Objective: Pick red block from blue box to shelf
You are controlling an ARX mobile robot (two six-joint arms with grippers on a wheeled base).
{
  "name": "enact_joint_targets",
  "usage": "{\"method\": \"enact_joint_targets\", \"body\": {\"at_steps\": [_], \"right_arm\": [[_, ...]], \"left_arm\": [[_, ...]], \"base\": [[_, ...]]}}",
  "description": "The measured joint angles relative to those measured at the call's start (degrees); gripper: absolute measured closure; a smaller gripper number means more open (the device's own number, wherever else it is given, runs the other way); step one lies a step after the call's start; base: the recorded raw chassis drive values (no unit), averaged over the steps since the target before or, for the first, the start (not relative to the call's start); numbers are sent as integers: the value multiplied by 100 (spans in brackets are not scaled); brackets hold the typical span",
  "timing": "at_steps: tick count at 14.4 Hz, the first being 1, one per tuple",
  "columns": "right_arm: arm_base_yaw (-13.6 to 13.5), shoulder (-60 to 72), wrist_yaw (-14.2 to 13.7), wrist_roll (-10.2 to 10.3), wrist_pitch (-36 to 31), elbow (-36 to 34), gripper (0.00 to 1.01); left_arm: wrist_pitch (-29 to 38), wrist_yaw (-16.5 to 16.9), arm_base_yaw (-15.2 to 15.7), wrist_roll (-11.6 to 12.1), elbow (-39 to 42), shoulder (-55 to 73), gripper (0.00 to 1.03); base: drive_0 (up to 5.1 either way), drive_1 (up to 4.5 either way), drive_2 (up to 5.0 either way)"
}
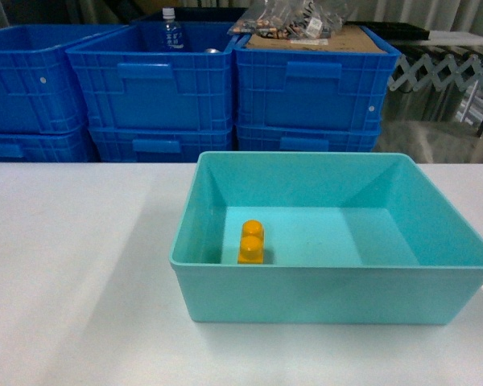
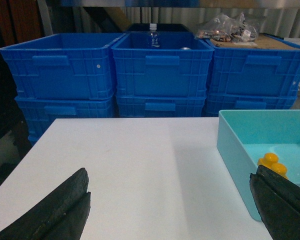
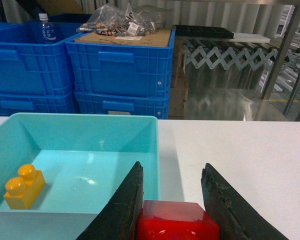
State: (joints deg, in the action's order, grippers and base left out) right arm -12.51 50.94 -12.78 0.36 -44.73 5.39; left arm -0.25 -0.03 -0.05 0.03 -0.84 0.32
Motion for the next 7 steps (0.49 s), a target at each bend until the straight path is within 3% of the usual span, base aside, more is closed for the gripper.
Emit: {"method": "enact_joint_targets", "body": {"at_steps": [2,7], "right_arm": [[227,-223,227,0,-238,-275,72],[577,-1158,577,0,645,-461,72]], "left_arm": [[0,2,0,0,0,0,5],[2,0,0,0,0,0,5]], "base": [[0,0,0],[0,0,0]]}}
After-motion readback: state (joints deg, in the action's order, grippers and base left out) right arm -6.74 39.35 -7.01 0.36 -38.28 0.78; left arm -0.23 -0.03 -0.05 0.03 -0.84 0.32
